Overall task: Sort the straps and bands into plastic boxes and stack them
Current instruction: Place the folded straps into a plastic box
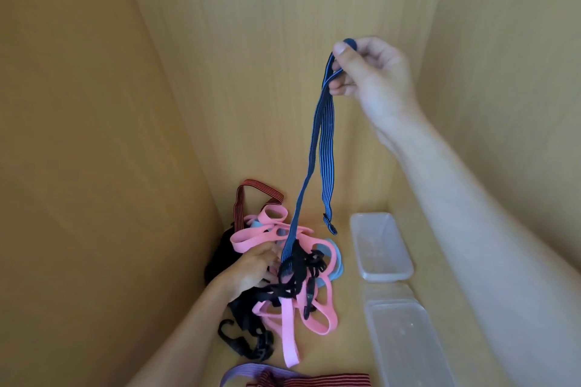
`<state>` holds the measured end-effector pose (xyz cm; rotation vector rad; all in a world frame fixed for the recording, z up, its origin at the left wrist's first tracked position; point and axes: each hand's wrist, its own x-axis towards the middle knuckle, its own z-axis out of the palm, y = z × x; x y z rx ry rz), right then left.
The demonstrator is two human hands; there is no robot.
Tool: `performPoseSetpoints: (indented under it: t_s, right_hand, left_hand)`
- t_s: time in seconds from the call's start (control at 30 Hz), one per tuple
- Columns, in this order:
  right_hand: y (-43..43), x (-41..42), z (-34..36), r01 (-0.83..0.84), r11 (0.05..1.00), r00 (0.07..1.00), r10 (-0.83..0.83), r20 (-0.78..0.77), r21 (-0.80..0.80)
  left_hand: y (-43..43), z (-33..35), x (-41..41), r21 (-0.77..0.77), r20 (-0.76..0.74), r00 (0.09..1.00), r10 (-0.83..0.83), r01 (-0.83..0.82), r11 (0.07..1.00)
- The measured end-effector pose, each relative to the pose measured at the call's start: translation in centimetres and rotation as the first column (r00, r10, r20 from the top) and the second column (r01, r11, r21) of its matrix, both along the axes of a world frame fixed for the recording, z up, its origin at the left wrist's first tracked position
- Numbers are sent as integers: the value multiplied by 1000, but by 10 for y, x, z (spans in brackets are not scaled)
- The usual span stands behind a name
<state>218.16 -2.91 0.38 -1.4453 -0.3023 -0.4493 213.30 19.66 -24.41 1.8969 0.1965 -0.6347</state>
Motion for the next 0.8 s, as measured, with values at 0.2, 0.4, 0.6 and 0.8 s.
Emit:
performPoseSetpoints:
  t_s: [0.2,0.4,0.6,0.8]
  right_hand:
    - [5,-6,4,-36,999,999,36,15,9]
    - [8,-12,2,-57,998,998,57,7,-18]
    - [12,-23,7,-63,997,998,64,2,-49]
    - [22,-35,16,-65,997,992,69,106,-35]
  left_hand:
    - [-18,-4,-6,-84,96,986,-138,146,986]
    - [-30,-15,-7,-119,90,996,-28,38,992]
    - [-32,-22,-6,1,219,976,-14,14,1000]
    - [-28,-21,0,-83,363,928,87,-61,995]
